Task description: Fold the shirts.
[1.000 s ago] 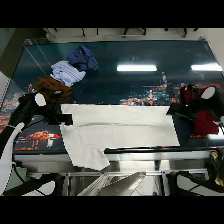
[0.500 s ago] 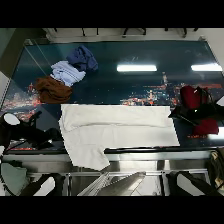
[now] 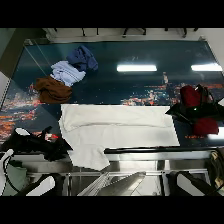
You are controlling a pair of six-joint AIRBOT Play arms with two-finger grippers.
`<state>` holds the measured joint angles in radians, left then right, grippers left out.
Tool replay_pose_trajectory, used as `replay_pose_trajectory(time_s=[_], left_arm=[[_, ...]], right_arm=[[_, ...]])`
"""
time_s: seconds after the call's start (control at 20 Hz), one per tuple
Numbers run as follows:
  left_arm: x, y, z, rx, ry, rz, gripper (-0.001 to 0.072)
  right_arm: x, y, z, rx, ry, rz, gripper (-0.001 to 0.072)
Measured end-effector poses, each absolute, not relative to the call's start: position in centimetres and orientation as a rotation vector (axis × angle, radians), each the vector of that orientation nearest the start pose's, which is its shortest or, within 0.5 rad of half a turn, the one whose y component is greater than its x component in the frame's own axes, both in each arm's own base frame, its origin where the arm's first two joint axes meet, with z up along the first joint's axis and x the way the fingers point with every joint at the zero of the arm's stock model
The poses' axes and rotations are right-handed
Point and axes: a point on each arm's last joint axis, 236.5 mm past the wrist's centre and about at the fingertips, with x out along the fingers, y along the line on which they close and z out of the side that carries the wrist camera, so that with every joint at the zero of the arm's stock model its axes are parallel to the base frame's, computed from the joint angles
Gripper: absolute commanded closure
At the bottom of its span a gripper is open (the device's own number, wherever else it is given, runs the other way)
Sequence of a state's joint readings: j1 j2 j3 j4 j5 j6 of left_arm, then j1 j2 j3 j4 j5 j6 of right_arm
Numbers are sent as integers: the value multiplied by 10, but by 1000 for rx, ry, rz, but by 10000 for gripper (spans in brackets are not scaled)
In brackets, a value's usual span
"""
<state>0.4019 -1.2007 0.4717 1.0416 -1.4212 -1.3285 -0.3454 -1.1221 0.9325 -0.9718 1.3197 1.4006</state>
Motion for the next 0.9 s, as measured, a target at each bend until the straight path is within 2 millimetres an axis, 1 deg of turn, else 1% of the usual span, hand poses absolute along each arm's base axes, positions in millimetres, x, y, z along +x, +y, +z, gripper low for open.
replay_pose_trajectory(time_s=[0.15, 0.2, 0.3, 0.35, 0.5, 0.55, 0.65, 0.8, 0.9], left_arm=[[146, -77, -104, -812, 1901, -251, 42], [145, -83, -105, -800, 1914, -266, 205], [145, -87, -114, -738, 1916, -270, 661], [148, -89, -119, -703, 1906, -270, 695], [153, -97, -116, -644, 1865, -297, 695], [156, -100, -110, -634, 1843, -310, 695], [162, -103, -92, -629, 1793, -333, 695], [173, -99, -61, -638, 1690, -327, 695], [177, -95, -48, -651, 1626, -301, 695]], right_arm=[[318, 24, 19, 652, 1304, 194, 12], [318, 24, 19, 652, 1302, 194, 12], [318, 24, 19, 652, 1301, 194, 12], [319, 24, 19, 652, 1301, 194, 12], [319, 24, 19, 652, 1301, 194, 12], [318, 23, 18, 642, 1304, 197, 12], [310, 17, 12, 598, 1337, 184, 12], [291, 0, -9, 551, 1405, 131, 12], [277, -12, -27, 556, 1446, 102, 12]])
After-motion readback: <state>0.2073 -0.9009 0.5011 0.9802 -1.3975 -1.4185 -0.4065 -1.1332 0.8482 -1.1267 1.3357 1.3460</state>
